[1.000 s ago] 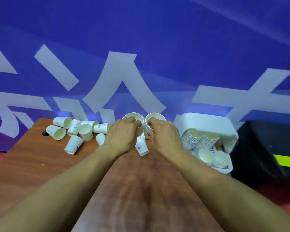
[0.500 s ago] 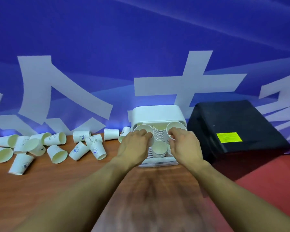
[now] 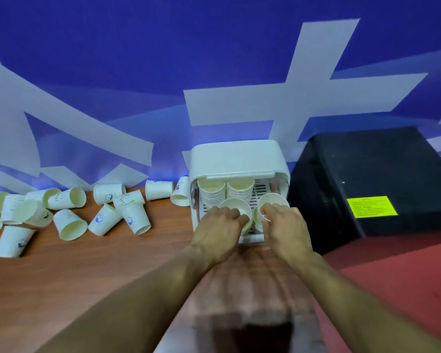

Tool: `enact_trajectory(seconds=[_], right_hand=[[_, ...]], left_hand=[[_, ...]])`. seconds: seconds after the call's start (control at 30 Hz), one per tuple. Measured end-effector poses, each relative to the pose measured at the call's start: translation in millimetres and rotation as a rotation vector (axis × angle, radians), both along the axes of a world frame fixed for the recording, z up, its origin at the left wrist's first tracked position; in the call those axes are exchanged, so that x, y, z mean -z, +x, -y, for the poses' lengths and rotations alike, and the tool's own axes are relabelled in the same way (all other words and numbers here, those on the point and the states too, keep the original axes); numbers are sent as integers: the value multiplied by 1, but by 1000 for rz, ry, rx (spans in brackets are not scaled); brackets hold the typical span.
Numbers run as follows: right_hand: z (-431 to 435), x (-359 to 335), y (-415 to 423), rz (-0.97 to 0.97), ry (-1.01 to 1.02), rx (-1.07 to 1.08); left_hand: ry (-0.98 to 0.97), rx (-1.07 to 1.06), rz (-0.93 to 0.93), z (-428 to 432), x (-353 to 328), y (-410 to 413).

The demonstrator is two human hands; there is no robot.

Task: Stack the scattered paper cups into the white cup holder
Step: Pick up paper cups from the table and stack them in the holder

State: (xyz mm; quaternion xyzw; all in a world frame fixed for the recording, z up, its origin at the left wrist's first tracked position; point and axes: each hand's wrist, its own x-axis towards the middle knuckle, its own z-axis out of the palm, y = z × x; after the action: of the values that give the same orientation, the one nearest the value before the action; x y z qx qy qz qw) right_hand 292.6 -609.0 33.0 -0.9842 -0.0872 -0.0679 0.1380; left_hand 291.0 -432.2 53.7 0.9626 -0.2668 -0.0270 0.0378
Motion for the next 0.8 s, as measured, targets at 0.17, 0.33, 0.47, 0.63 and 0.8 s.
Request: enact_trajectory(seconds=[0.17,0.33,0.47,0.63,0.8], right_hand=[[5,27,10,-73,19,-30],[6,50,17,-137,15,-56],[5,62,20,-133,29,-54],[4,68,21,-134,56,-43],[2,69,20,-128,64,-43]], left_hand=[[22,28,-134,4,22,14],[-10,21,-203,9,39,21],[-45,-8,-242,10,52,28],[-80,12,-272,13,65,34],[-52,32,-252,11,71,32]])
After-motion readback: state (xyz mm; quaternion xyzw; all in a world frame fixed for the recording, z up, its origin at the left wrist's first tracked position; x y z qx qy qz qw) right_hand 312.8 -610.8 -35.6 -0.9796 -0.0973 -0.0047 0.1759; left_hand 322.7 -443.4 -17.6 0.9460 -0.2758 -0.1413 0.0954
